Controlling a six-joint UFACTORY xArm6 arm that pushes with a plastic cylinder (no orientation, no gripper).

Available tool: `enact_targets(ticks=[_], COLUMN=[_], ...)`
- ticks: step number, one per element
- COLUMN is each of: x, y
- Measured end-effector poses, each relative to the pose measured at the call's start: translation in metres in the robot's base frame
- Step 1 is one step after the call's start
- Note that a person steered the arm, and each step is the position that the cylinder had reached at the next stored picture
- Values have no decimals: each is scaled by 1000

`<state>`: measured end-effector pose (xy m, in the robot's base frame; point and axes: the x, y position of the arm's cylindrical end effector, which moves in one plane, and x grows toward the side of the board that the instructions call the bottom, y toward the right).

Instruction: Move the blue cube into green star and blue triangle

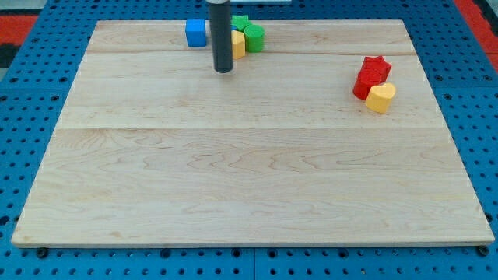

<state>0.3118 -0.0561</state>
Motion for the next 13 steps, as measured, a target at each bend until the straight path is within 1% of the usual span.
enact_targets(ticks=[2,5,6,8,10,11,12,13], x=[-45,-81,-83,-83,-92,-93,-88,-56], y=[-40,-89,-83,-41,-33,-9,-22,-42])
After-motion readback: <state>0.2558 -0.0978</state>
